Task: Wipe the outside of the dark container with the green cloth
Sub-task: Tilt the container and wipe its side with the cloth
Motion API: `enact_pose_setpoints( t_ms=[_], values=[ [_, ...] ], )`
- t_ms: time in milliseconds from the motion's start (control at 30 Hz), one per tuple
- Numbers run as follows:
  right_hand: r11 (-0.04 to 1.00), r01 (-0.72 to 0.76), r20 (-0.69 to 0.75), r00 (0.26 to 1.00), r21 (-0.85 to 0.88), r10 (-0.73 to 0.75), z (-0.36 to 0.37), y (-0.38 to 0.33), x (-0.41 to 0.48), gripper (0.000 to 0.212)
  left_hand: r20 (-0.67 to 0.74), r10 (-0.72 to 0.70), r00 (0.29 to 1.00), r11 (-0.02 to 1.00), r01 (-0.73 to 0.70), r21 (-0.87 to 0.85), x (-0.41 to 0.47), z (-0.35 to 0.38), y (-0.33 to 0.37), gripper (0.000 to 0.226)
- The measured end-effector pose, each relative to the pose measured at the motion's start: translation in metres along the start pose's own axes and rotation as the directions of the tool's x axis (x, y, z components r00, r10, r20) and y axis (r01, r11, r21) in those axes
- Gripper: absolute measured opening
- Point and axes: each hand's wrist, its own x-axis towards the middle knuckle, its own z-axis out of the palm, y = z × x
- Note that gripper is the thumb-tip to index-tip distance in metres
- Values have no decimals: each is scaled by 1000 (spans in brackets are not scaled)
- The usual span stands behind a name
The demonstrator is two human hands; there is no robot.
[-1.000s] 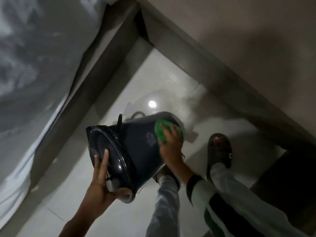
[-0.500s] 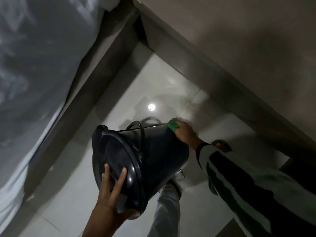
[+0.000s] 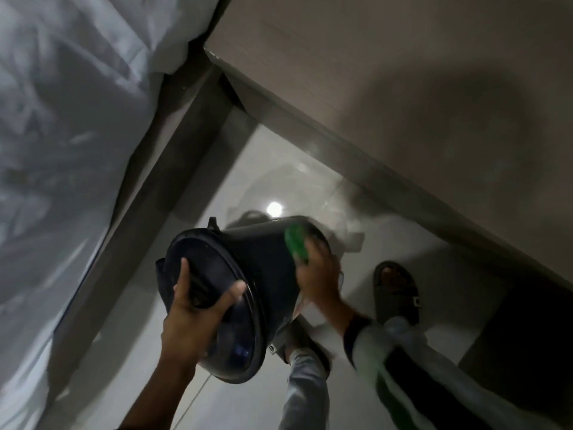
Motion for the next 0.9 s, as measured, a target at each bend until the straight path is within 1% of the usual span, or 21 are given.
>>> enact_pose_setpoints(
  t_ms=[67, 100, 133, 167, 200, 267, 300, 333, 367, 433, 500, 533, 567, 600, 633, 667, 733, 767, 800, 833, 900],
  values=[
    [970, -243, 19, 970, -4, 243, -6, 6, 44, 42, -31, -3, 1000, 999, 2, -48, 4, -1, -2, 111],
    [947, -319, 37, 947, 24, 318, -8, 6, 54, 42, -46, 21, 999, 998, -24, -59, 1, -1, -3, 107],
    [934, -351, 54, 936, 59, 348, -9, 1, 54, 42, -52, 57, 997, 997, -60, -56, -4, -1, -2, 108],
    [929, -354, 60, 935, 105, 349, -8, -6, 45, 43, -42, 85, 996, 996, -87, -38, -13, 0, -3, 114],
    [936, -304, 42, 952, 177, 302, -5, -15, 28, 44, -16, 113, 993, 994, -113, 9, -23, 1, -5, 121],
    [916, -131, -17, 989, 380, 148, -3, -34, -24, 43, 83, 174, 981, 963, -187, 195, -46, 4, -11, 131],
    [882, -83, -22, 994, 464, 105, -2, -40, -54, 42, 120, 195, 973, 933, -222, 282, -55, 4, -14, 133],
    [857, -72, 0, 996, 510, 84, -3, -44, -82, 43, 135, 209, 969, 912, -243, 329, -60, 6, -15, 134],
    [849, -64, 13, 998, 525, 67, -4, -46, -101, 44, 132, 209, 969, 911, -243, 335, -61, 6, -15, 135],
    [878, 2, -44, 999, 479, 21, -4, -37, -95, 46, 74, 202, 977, 926, -215, 309, -53, 8, -5, 140],
    [950, -26, -61, 997, 311, 48, -5, -22, -50, 47, 5, 189, 982, 938, -182, 294, -41, 14, 8, 142],
    [964, -81, -44, 995, 255, 95, -9, -17, -19, 46, -25, 182, 983, 944, -168, 285, -36, 18, 17, 141],
    [949, -161, -13, 985, 270, 171, -18, -15, 13, 44, -51, 173, 984, 950, -153, 274, -33, 24, 27, 140],
    [912, -247, 23, 967, 328, 254, -28, -12, 38, 43, -87, 158, 984, 959, -132, 251, -30, 31, 39, 139],
    [876, -296, 50, 952, 381, 301, -39, -11, 56, 43, -133, 136, 982, 972, -106, 209, -26, 37, 52, 138],
    [849, -311, 74, 948, 428, 310, -48, -14, 62, 43, -181, 114, 977, 983, -85, 163, -22, 41, 64, 135],
    [847, -278, 107, 960, 454, 258, -55, -25, 46, 41, -225, 98, 969, 991, -75, 112, -12, 41, 84, 124],
    [856, -231, 92, 973, 463, 213, -58, -34, 28, 41, -211, 116, 971, 987, -89, 134, -8, 39, 90, 118],
    [842, -177, 92, 984, 510, 151, -59, -45, 8, 42, -166, 148, 975, 977, -118, 180, -6, 35, 92, 114],
    [816, -117, 107, 992, 567, 68, -59, -56, -9, 44, -85, 186, 979, 958, -161, 238, -7, 29, 90, 114],
    [810, 62, 98, 984, 583, -146, -49, -67, -27, 49, 112, 244, 963, 901, -268, 340, -12, 13, 78, 128]
  ],
)
